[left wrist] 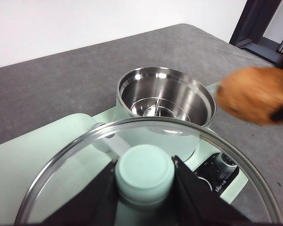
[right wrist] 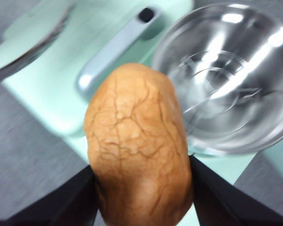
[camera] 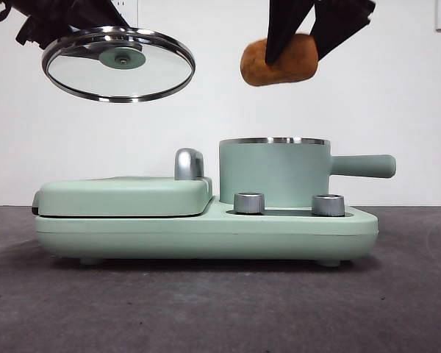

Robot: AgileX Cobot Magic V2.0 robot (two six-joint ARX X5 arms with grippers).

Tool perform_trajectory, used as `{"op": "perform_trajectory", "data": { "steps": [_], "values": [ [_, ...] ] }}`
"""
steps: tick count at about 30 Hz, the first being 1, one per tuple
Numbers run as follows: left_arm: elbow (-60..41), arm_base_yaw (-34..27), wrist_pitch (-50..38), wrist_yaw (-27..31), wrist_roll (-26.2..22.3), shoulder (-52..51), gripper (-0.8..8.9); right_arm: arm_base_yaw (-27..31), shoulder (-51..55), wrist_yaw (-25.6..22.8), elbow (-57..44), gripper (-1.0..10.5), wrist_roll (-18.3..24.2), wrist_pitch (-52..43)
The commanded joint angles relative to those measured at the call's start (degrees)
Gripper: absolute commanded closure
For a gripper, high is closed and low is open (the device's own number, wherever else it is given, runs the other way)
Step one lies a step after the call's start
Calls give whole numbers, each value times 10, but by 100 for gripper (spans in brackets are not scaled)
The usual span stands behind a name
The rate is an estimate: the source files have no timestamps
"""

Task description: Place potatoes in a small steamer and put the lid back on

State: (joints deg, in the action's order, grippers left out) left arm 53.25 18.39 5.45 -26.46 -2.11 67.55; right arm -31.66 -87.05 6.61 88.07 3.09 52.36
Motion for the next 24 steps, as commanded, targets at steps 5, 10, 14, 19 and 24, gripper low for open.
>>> {"op": "perform_trajectory", "data": {
  "steps": [5,10,14,19,24],
  "values": [
    [8,0,-15,-1,0,-2,798,30,-96,0,99,734,14,-10],
    [8,0,-15,-1,0,-2,798,49,-161,0,155,734,15,-9],
    [8,0,-15,-1,0,-2,798,60,-198,0,170,734,14,-9],
    [8,0,-15,-1,0,-2,798,70,-232,0,170,734,15,-9],
    [8,0,-15,-1,0,-1,798,79,-258,0,170,734,14,-9]
  ]
}}
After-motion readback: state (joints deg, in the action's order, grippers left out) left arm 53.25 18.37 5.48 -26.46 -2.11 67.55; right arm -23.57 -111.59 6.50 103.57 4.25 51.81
